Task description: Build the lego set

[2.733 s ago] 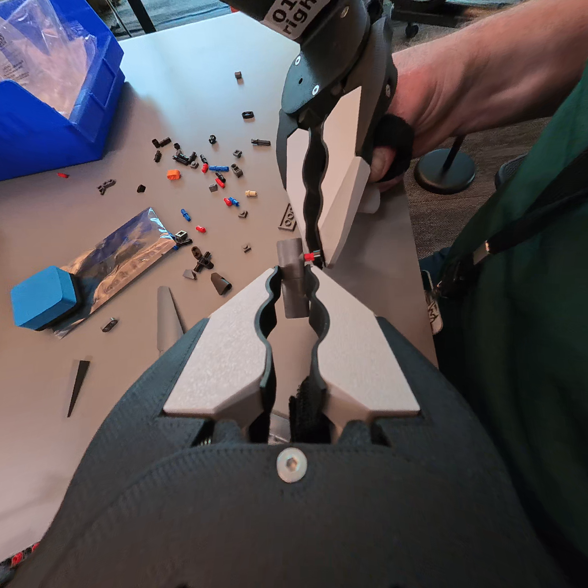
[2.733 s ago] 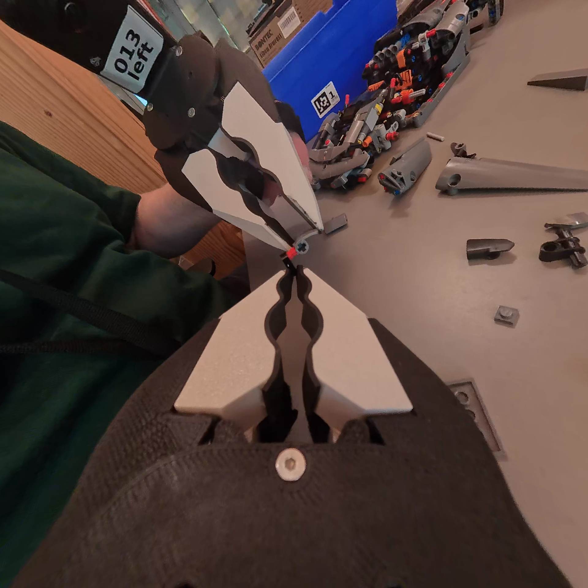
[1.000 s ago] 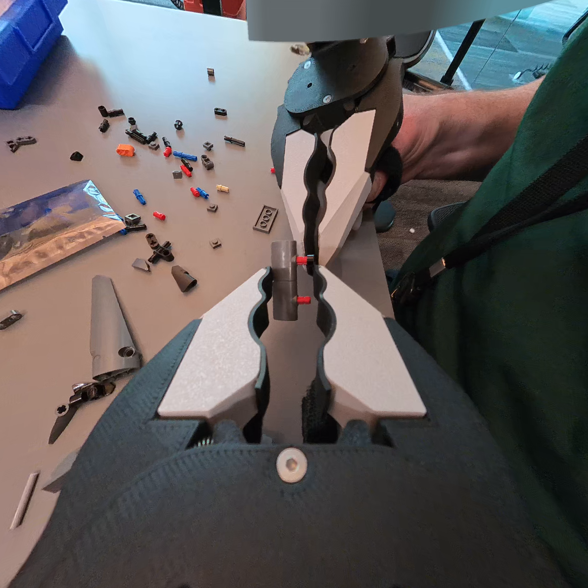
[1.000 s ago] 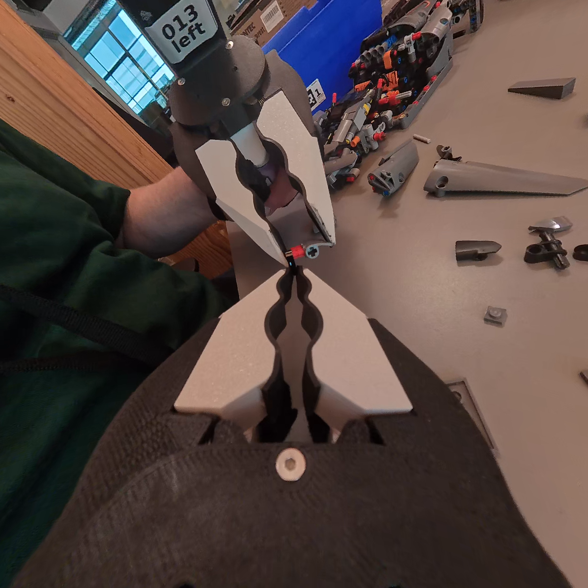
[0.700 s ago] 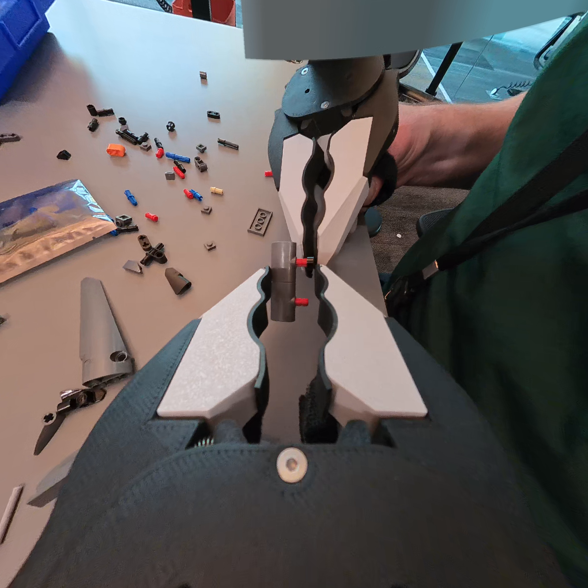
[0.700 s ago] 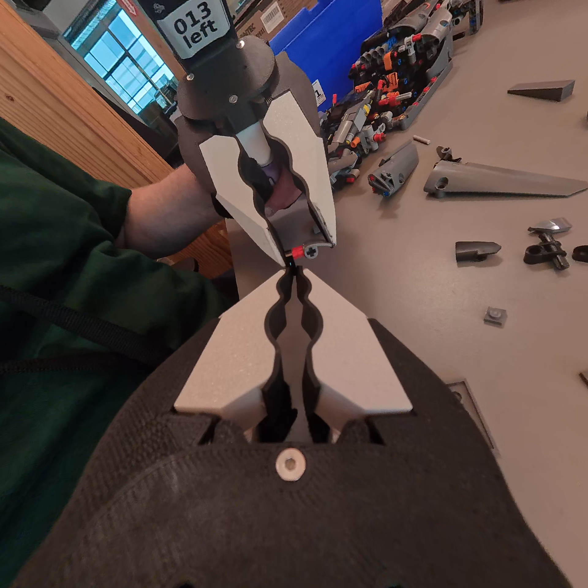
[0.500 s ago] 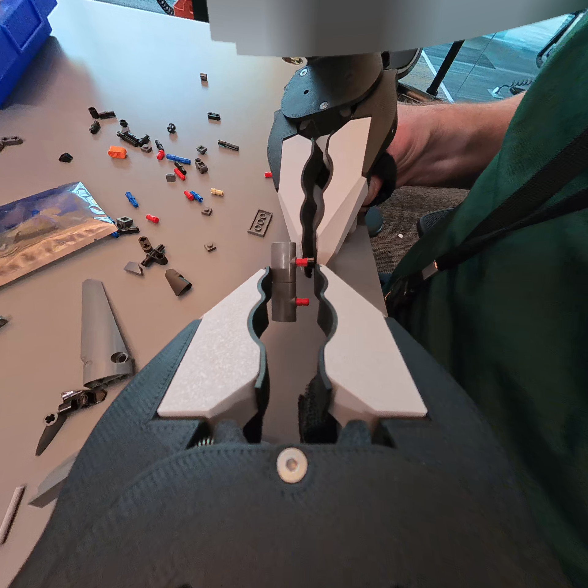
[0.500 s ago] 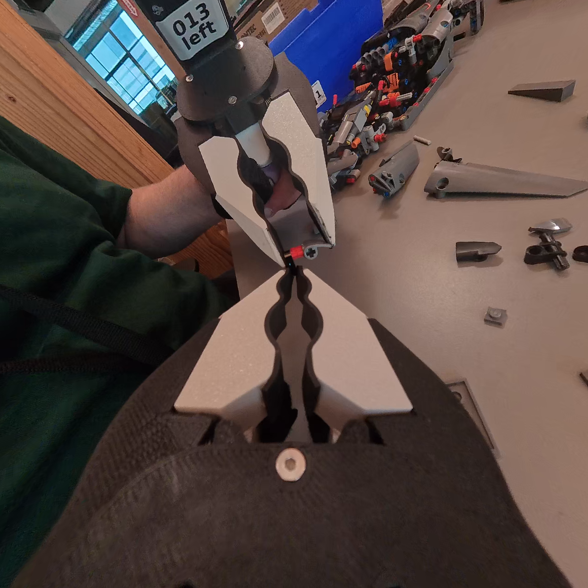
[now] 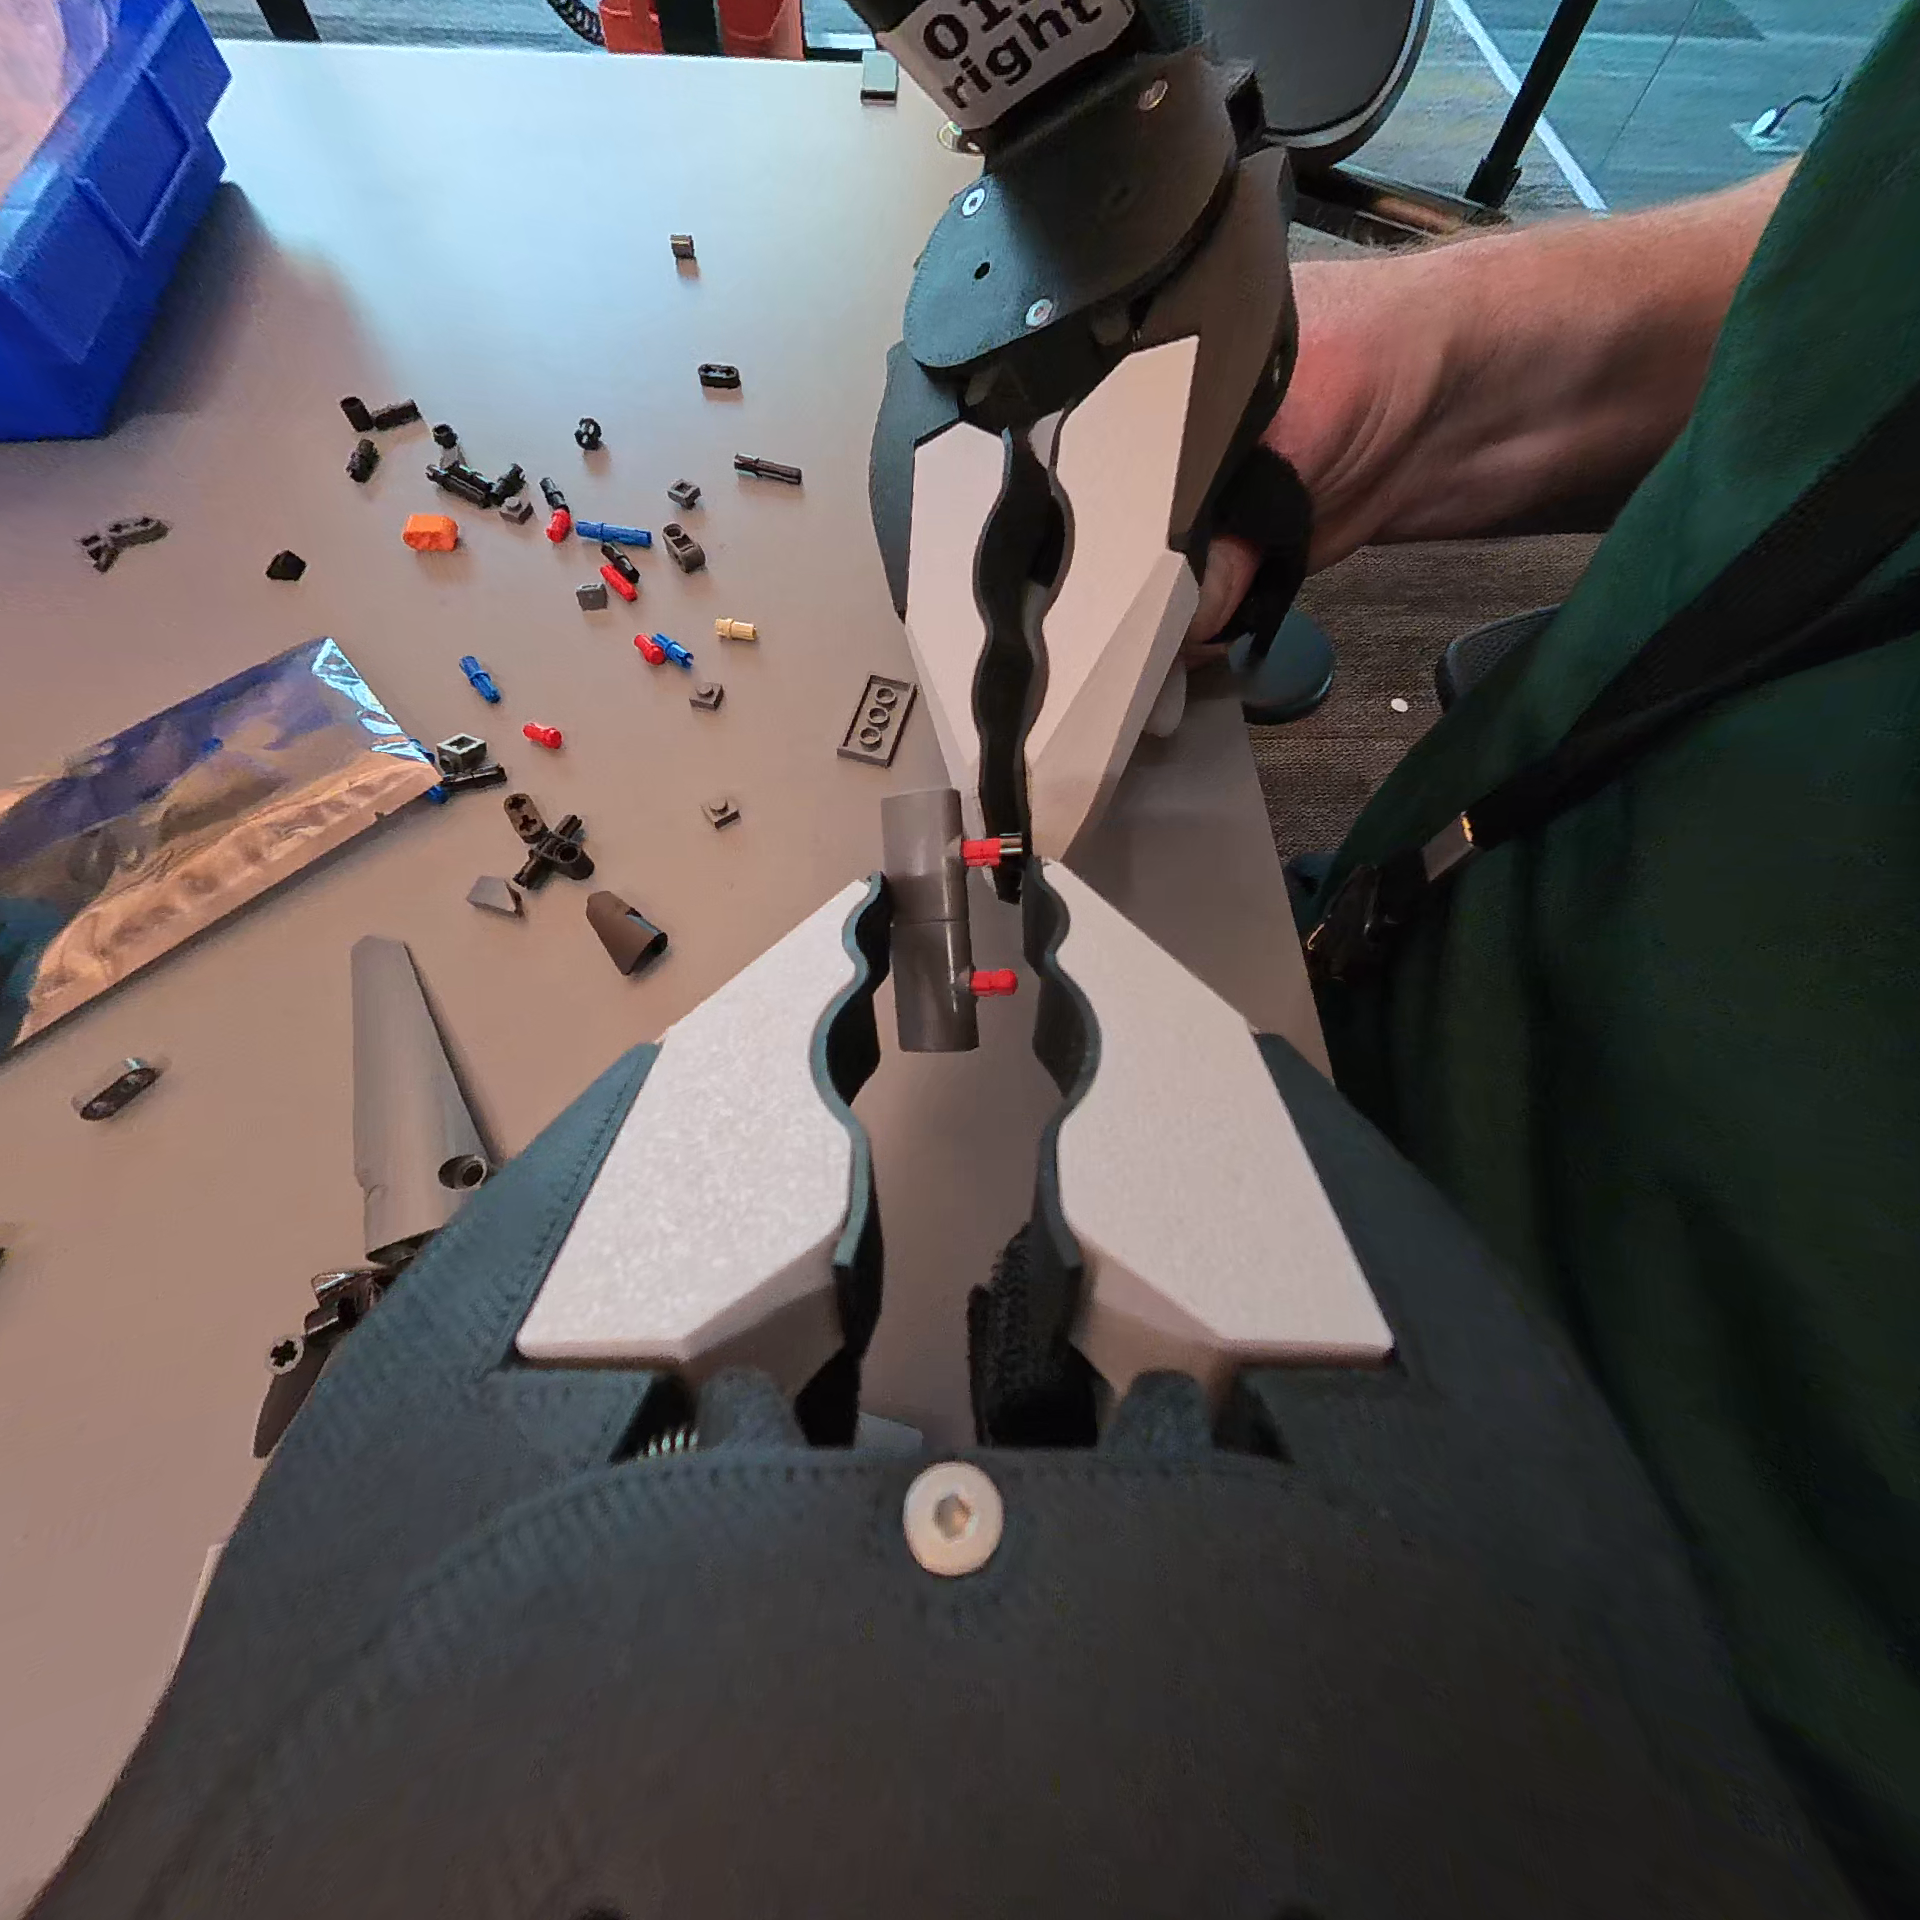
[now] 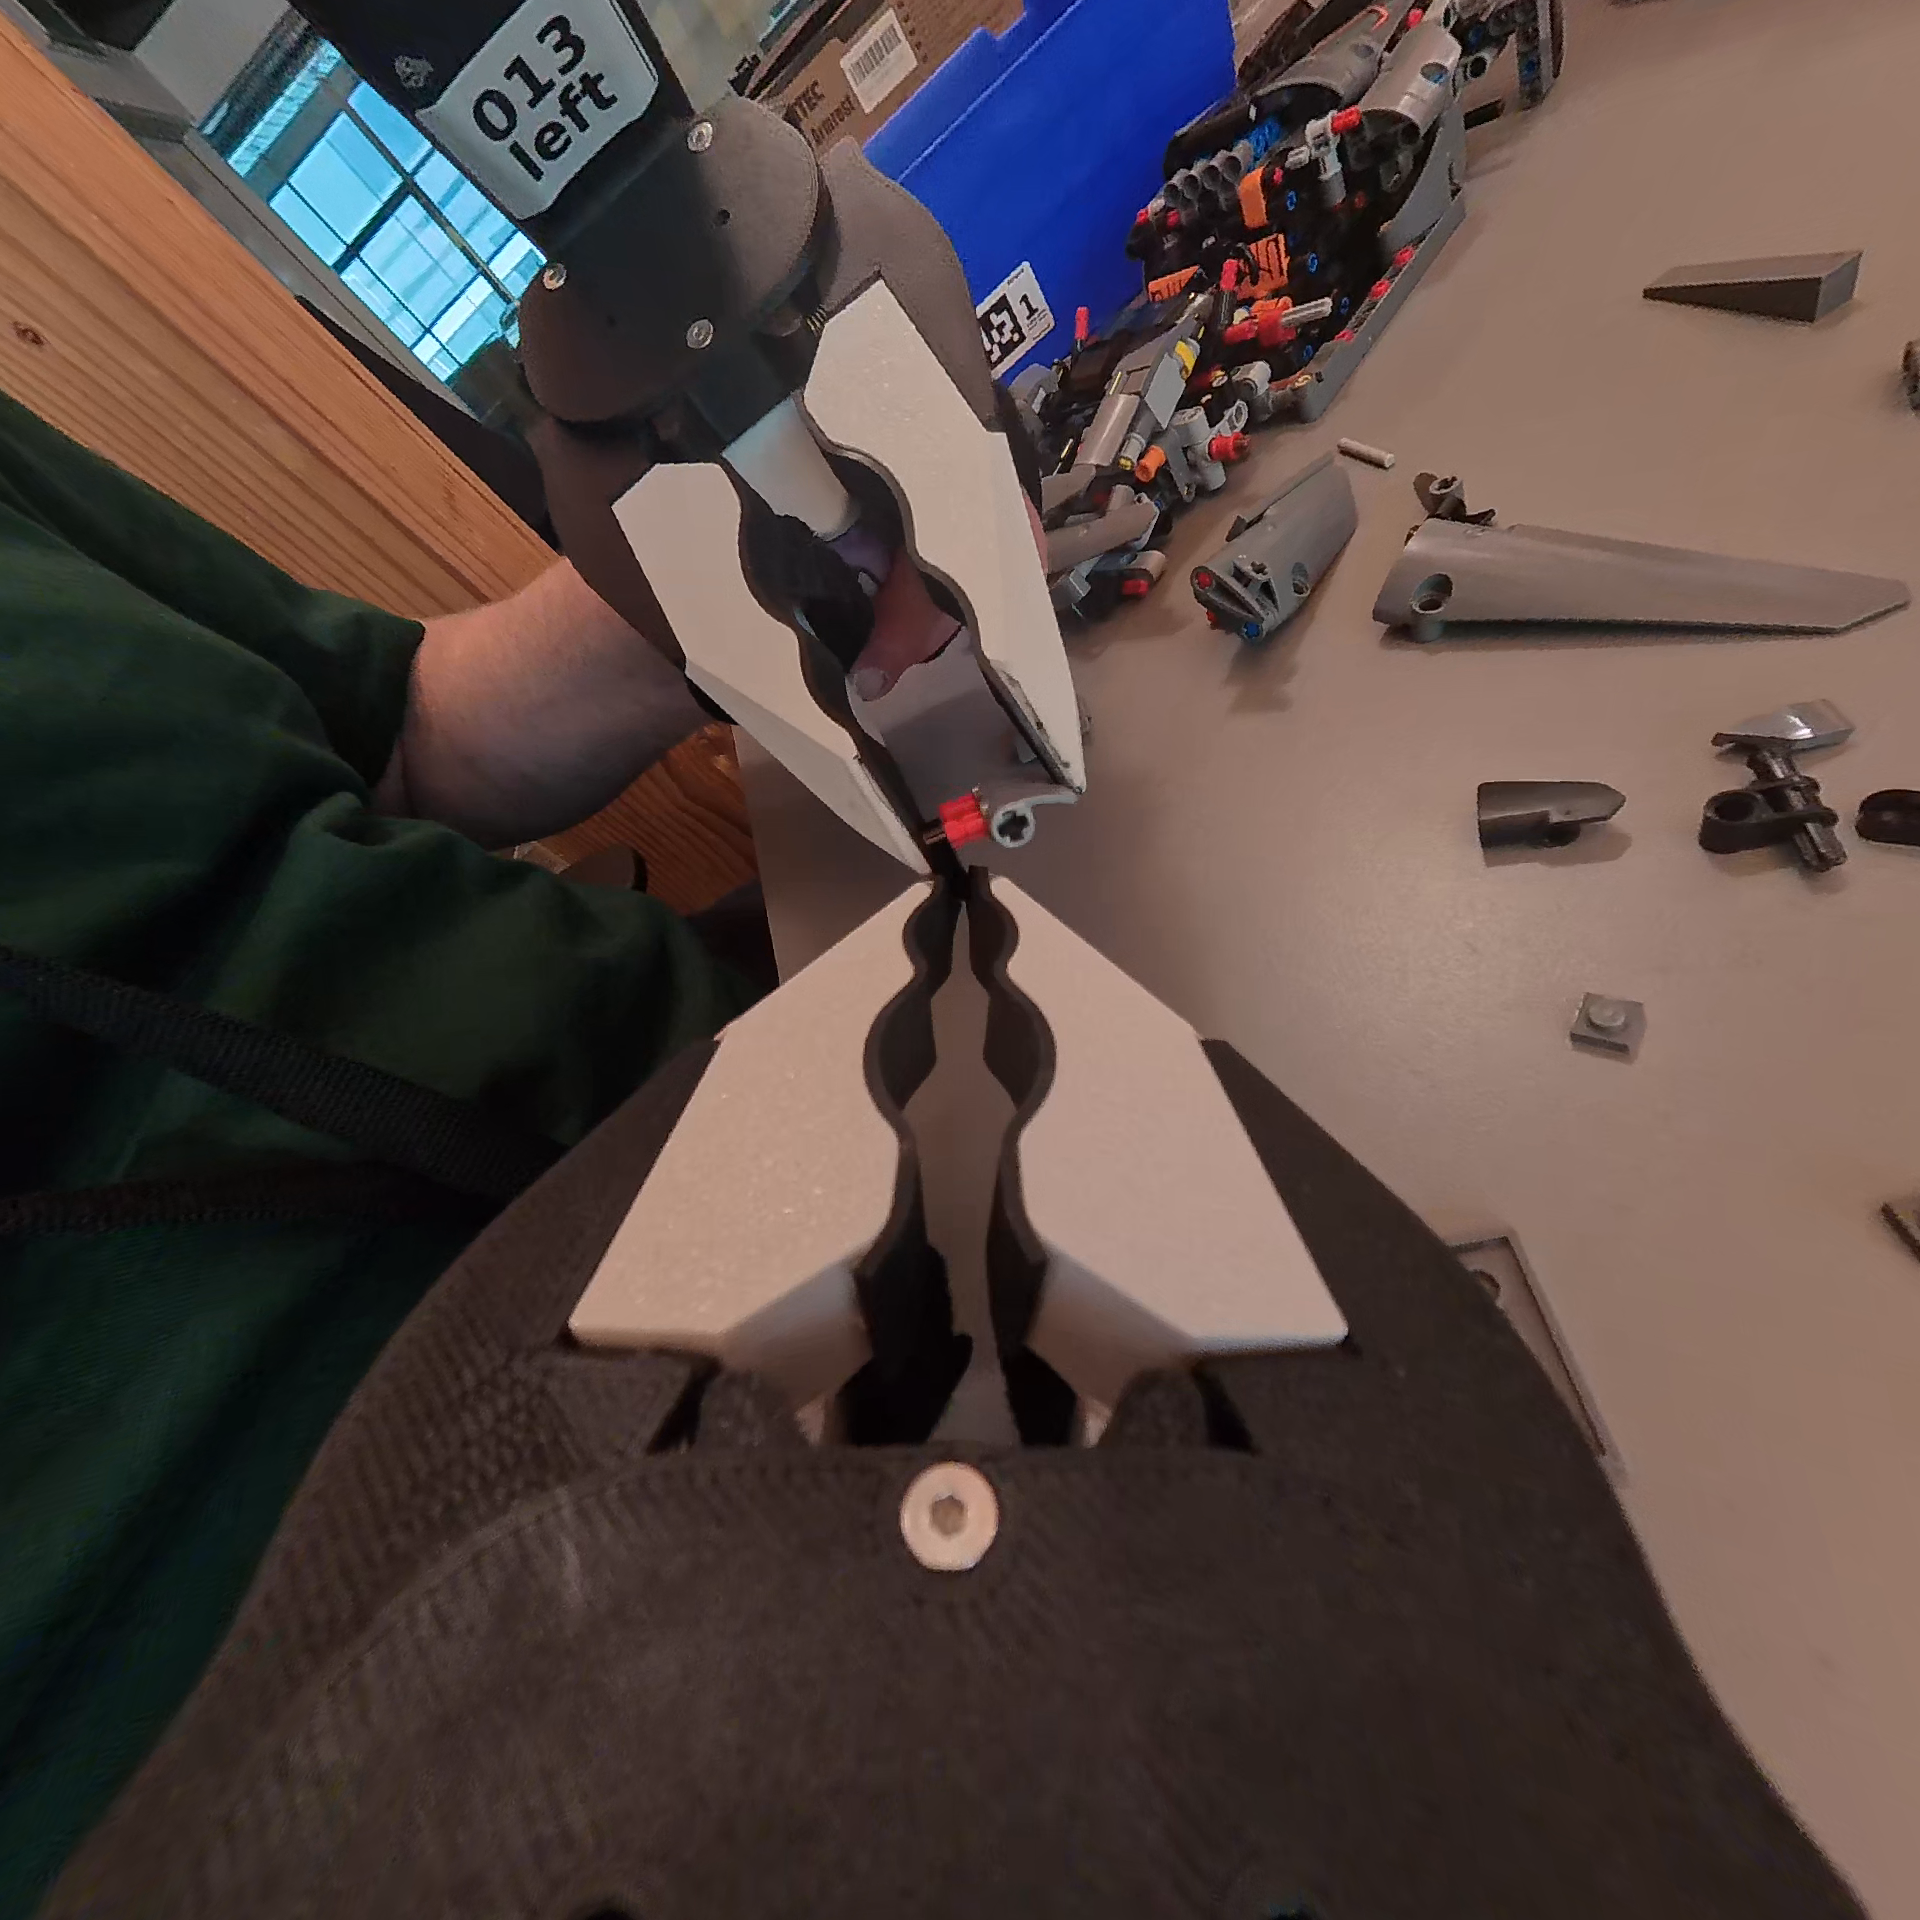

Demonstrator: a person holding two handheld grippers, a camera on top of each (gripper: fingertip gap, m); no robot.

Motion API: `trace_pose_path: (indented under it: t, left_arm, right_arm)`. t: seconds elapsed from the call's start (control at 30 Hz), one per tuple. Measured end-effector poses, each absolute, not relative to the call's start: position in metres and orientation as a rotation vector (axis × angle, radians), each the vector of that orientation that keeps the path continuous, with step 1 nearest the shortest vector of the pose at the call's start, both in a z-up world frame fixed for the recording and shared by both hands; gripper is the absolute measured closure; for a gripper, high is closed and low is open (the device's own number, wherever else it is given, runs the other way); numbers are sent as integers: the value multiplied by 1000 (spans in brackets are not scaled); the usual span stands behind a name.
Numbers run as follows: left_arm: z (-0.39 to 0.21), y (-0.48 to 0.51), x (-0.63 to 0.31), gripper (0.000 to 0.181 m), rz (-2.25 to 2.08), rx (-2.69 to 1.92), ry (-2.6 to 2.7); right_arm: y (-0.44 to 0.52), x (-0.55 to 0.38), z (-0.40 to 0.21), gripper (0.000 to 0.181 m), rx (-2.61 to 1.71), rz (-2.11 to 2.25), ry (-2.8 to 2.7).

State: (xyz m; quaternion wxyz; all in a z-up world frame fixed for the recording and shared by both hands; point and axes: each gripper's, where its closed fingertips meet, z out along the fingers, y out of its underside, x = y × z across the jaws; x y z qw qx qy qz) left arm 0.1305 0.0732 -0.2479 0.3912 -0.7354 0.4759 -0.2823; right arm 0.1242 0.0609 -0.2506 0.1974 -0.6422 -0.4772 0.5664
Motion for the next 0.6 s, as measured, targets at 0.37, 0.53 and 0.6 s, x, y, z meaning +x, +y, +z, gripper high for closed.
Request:
trace_pose_path:
  t: [0.37, 0.53, 0.6]
  left_arm:
    - [-248, 74, 130, 157, -656, -1849, 1257]
    - [-246, 74, 131, 156, -693, -1842, 1246]
    - [-246, 74, 131, 157, -705, -1841, 1242]
  right_arm:
    - [60, 123, -253, 180, -1808, 1577, -1348]
    - [60, 124, -252, 180, -1803, 1585, -1346]
    - [60, 124, -251, 180, -1800, 1589, -1345]
